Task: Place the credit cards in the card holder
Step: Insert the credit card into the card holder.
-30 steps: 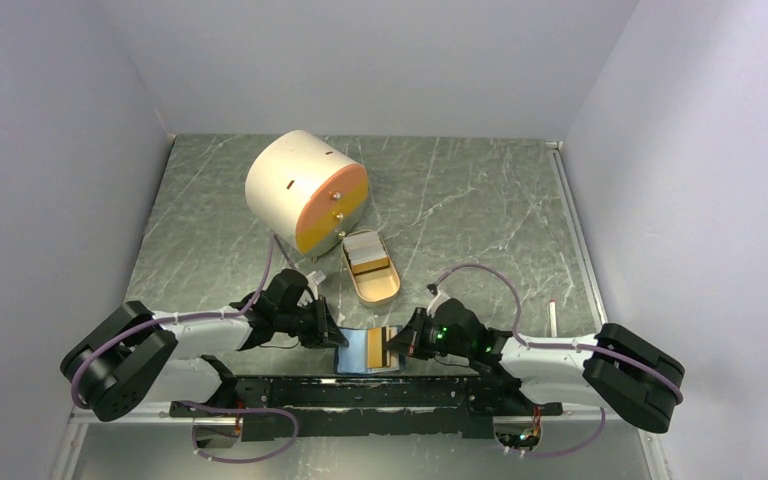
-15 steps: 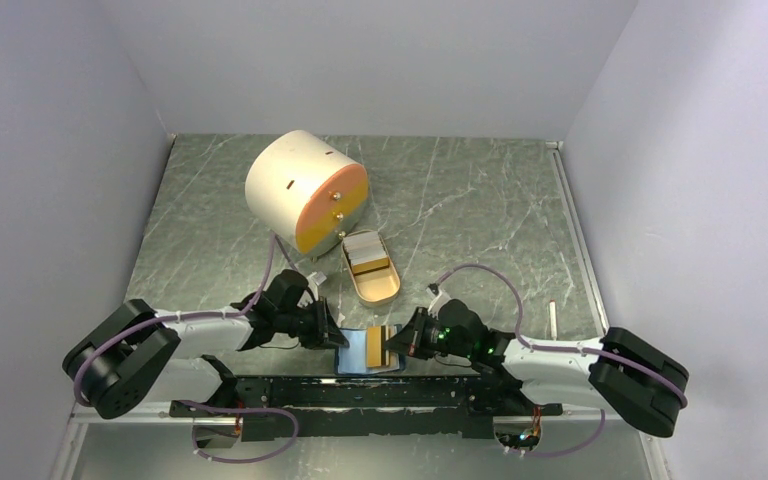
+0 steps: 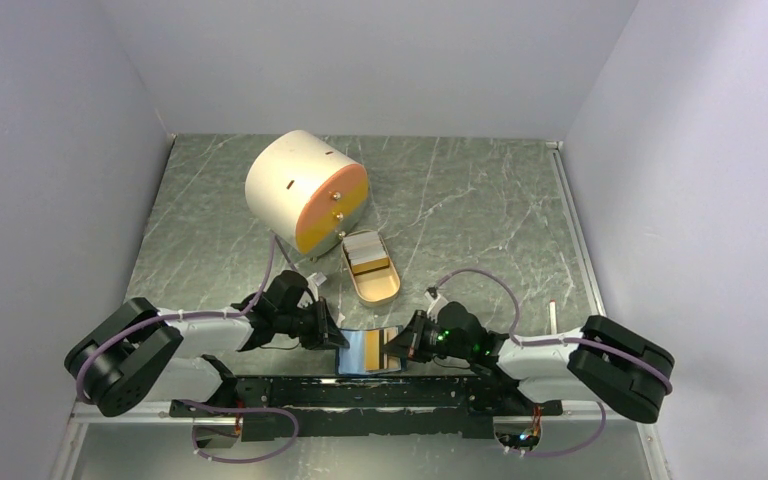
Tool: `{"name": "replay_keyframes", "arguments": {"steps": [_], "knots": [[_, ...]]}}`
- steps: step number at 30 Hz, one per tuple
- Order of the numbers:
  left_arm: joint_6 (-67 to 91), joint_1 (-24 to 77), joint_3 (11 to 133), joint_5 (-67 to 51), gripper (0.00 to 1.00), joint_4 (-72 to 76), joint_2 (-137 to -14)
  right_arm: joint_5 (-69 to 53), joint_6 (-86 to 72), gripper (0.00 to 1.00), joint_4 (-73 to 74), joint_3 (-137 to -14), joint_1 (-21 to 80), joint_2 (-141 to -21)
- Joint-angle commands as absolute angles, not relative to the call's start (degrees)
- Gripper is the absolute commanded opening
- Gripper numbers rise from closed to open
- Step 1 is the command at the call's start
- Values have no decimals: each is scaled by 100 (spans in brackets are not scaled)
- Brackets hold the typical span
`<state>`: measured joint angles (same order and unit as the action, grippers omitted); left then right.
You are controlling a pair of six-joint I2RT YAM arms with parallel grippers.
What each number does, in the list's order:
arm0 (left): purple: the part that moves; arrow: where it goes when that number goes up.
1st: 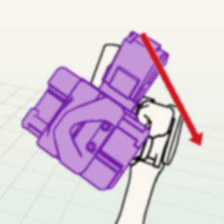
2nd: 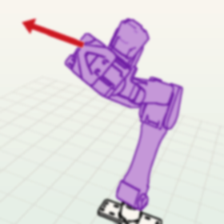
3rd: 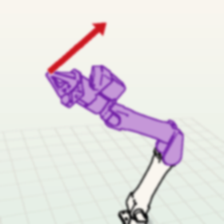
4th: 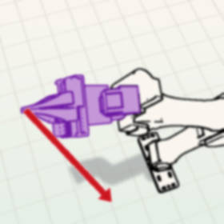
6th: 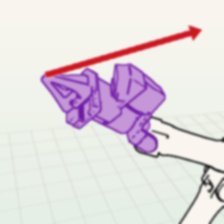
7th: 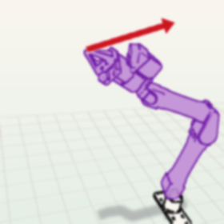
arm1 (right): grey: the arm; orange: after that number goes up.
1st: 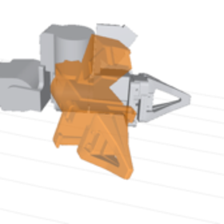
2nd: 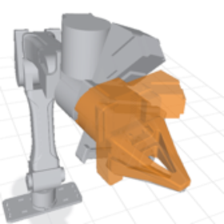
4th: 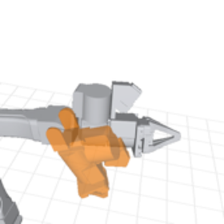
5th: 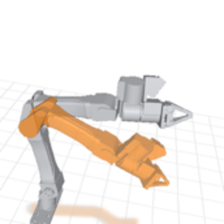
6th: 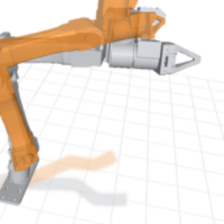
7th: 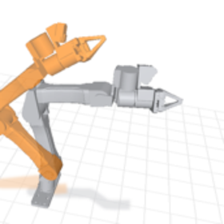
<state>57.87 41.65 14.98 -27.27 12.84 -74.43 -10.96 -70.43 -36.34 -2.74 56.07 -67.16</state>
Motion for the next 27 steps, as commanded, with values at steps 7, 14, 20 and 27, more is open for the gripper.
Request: {"name": "replay_keyframes", "arguments": {"steps": [7,14,20,27], "knots": [[5823,4157,1472,-2899,28,1402,-7310,-1242,-6980,0,-3982,-324,5648,-7063],[5919,4153,1415,-3024,31,1591,-7264,-1323,-6834,10,-3851,-533,5658,-7518],[5989,4152,1374,-3102,30,1802,-7378,-1103,-6844,20,-3541,-717,5797,-7690],[6084,4155,1292,-3172,30,1934,-7322,-681,-7014,29,-3015,-835,6055,-7533]]}}
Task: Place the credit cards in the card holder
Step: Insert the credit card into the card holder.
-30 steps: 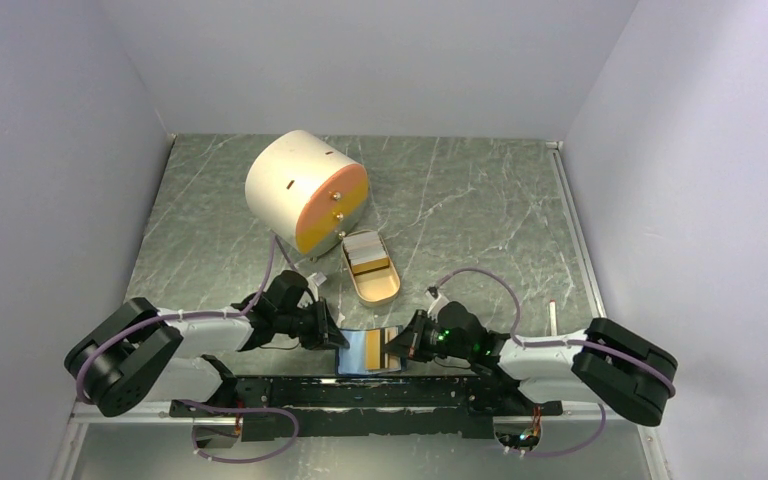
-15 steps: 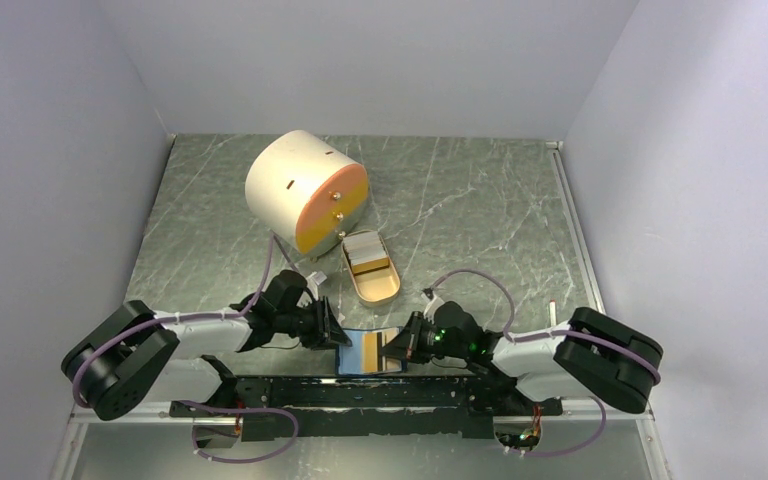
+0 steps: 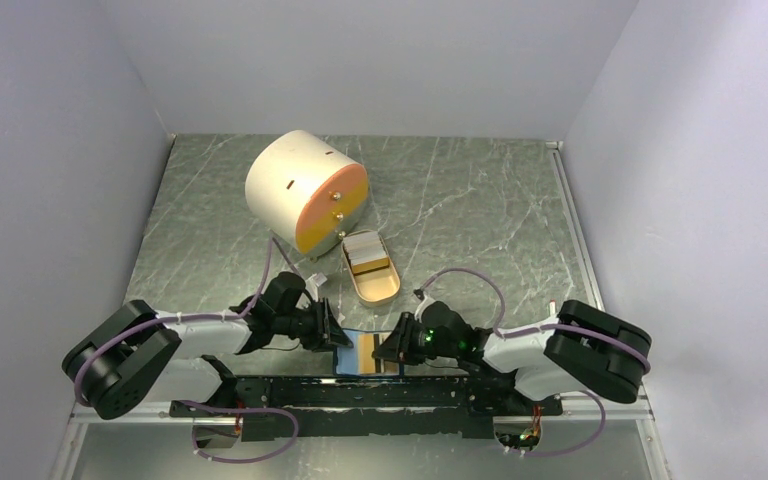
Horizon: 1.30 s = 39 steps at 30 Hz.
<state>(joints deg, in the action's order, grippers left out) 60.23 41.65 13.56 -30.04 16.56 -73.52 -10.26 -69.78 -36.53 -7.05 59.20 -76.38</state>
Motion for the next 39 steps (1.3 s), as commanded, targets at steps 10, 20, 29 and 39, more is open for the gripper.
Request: {"name": "replay_keyframes", "arguments": {"steps": [10,20,29,39], "knots": [[5986,4149,1314,-3145,26,1921,-7431,-161,-6755,37,-1196,-1080,6143,-6596],[6103,4150,1245,-3172,26,2031,-7237,-357,-7098,25,-2307,-800,6153,-6856],[6225,4155,974,-3250,27,2451,-7470,-224,-7313,24,-2839,-811,6280,-7277],[6392,4153,862,-3447,31,2937,-7518,-306,-7168,27,-2895,-1202,6454,-7874]]}}
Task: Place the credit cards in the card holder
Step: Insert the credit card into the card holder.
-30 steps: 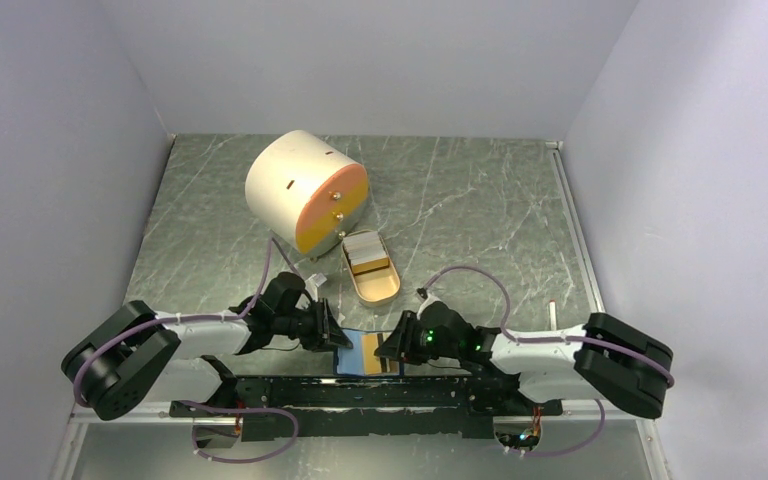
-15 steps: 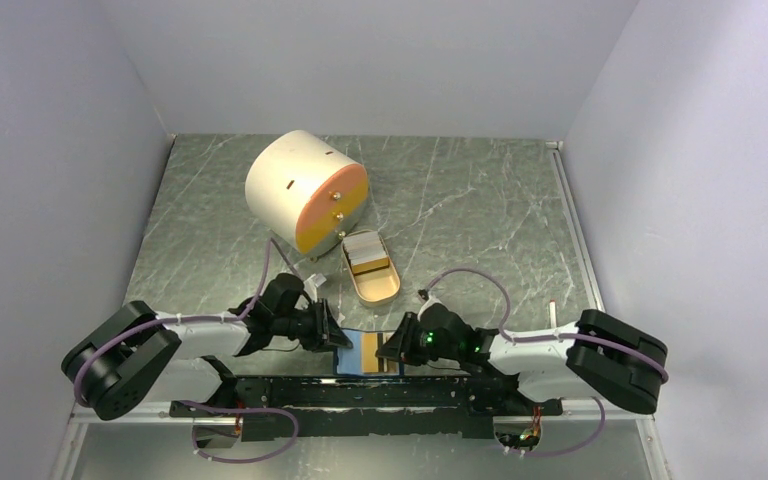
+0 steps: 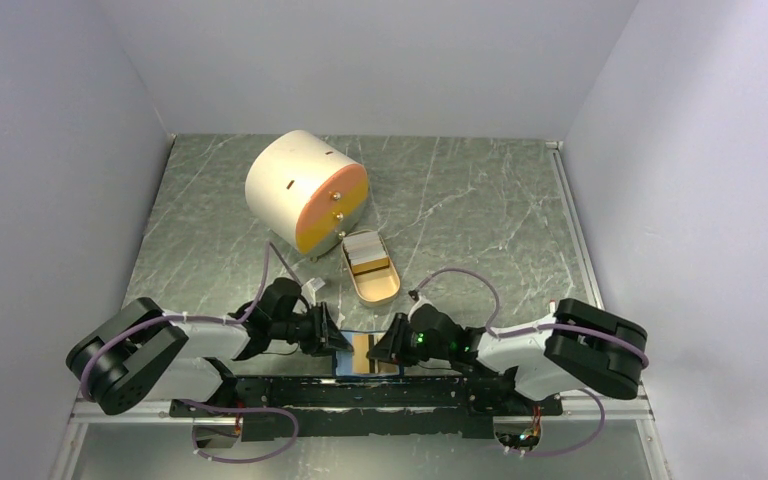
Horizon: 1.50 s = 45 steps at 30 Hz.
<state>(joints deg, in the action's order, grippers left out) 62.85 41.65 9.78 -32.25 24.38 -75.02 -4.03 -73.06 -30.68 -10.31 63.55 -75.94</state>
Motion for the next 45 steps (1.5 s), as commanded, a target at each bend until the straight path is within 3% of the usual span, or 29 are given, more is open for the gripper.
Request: {"name": "replay_keyframes", "arguments": {"steps": [1,7,15,20,26,45], "knots": [[6416,4158,838,-3471,32,3020,-7527,-287,-7157,27,-2866,-1257,6478,-7916],[6538,4151,747,-3554,32,3366,-7699,-92,-7046,32,-2412,-1510,6578,-7875],[6539,4149,748,-3560,13,3462,-7853,425,-6898,38,-1202,-1498,6584,-7005],[6555,4156,772,-3582,18,3516,-7890,402,-6836,38,-1339,-1510,6583,-6920],[6603,4166,801,-3709,32,3548,-7788,131,-6860,38,-1988,-1565,6596,-7450],[6540,4236,873,-3636,32,3621,-8022,-174,-7009,34,-3623,-1431,6597,-7932]]}}
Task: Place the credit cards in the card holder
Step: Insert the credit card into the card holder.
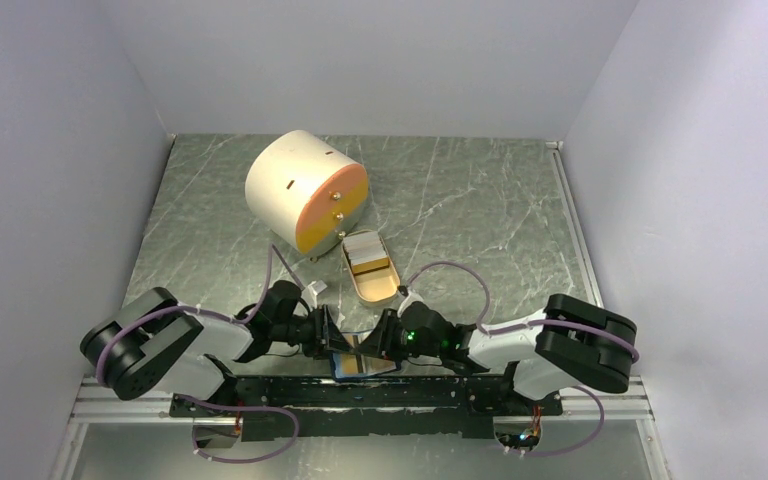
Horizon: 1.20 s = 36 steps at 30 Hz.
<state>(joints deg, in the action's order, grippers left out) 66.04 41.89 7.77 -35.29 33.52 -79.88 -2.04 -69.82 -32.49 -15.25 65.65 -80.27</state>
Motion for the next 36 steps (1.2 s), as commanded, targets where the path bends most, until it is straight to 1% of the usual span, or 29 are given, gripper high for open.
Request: {"name": "replay_keyframes", "arguments": {"steps": [1,8,13,18,23,30,31,34,36], "knots": [[6517,4238,890,-3623,32,3576,-8025,-162,-6993,33,-3607,-1426,6594,-7884],[6550,4254,977,-3711,33,3677,-8130,-148,-6911,31,-3669,-1382,6595,-7813],[6317,4251,1196,-3637,37,2920,-7719,212,-6790,31,-2837,-1293,6594,-7396],[6415,4238,1055,-3587,40,2794,-7367,626,-6674,30,-2075,-1296,6595,-6910],[6401,4238,1019,-3523,39,2578,-7143,904,-6396,22,-1605,-1375,6583,-6764],[6239,4241,1152,-3366,28,2107,-6860,866,-6406,20,-1696,-1332,6589,-6899],[6231,4237,1166,-3365,28,2089,-6842,855,-6408,20,-1718,-1331,6583,-6933],[6216,4239,1220,-3403,33,2111,-6801,849,-6414,19,-1766,-1343,6584,-7023],[6228,4243,1223,-3417,35,2131,-6773,845,-6421,19,-1766,-1349,6584,-7061]]}}
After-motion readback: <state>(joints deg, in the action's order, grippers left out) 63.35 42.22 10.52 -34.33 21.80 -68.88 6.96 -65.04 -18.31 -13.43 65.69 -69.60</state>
